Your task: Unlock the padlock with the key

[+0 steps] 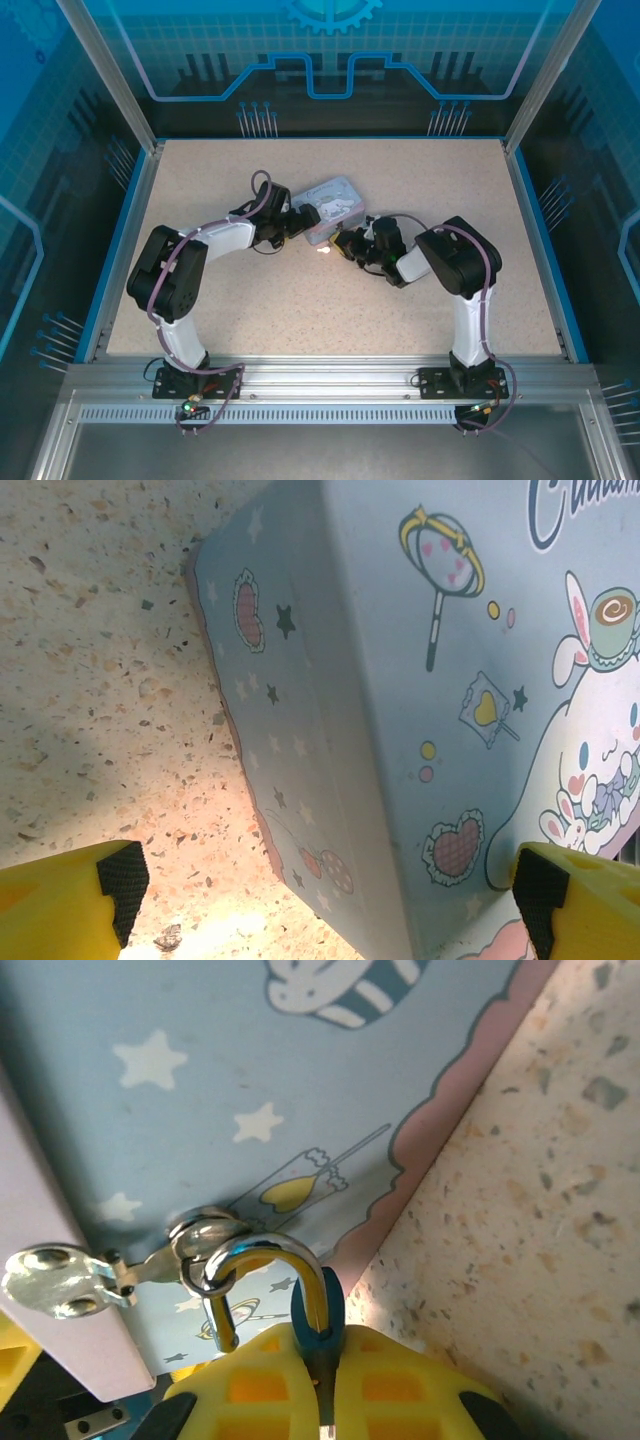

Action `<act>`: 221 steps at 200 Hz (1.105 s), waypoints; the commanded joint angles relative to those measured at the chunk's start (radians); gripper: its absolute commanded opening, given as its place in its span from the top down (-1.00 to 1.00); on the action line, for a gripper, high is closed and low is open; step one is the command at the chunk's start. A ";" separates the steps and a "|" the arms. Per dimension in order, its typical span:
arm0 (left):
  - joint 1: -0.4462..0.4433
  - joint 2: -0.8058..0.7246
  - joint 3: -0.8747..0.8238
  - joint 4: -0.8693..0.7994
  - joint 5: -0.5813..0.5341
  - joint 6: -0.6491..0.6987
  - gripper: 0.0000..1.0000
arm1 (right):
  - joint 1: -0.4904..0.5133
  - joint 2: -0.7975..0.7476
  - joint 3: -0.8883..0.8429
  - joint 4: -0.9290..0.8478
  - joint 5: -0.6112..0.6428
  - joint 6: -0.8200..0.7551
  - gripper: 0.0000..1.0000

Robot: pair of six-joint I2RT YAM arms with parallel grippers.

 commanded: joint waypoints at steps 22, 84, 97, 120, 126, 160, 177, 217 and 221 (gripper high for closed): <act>-0.017 0.035 -0.045 -0.075 0.033 -0.004 -0.89 | -0.044 0.074 -0.045 0.110 0.029 0.076 1.00; -0.017 0.050 -0.051 -0.074 0.042 -0.006 -0.86 | -0.106 0.041 0.006 0.038 -0.060 0.001 1.00; -0.018 0.055 -0.051 -0.074 0.044 -0.007 -0.85 | -0.128 0.044 0.015 0.034 -0.082 -0.005 1.00; -0.017 0.061 -0.049 -0.074 0.047 -0.008 -0.83 | -0.166 0.059 0.039 0.042 -0.123 -0.001 1.00; -0.017 0.062 -0.049 -0.075 0.046 -0.007 -0.83 | -0.175 0.064 0.051 0.035 -0.138 -0.003 1.00; -0.018 0.063 -0.049 -0.079 0.043 -0.005 -0.82 | -0.216 0.056 0.121 -0.118 -0.204 -0.076 1.00; -0.017 0.068 -0.043 -0.087 0.040 -0.001 -0.81 | -0.246 0.031 0.138 -0.245 -0.228 -0.146 1.00; -0.018 0.073 -0.029 -0.102 0.036 0.010 -0.81 | -0.276 -0.054 0.374 -0.931 -0.224 -0.560 1.00; -0.017 0.073 -0.028 -0.103 0.034 0.011 -0.81 | -0.276 -0.057 0.393 -0.975 -0.217 -0.587 1.00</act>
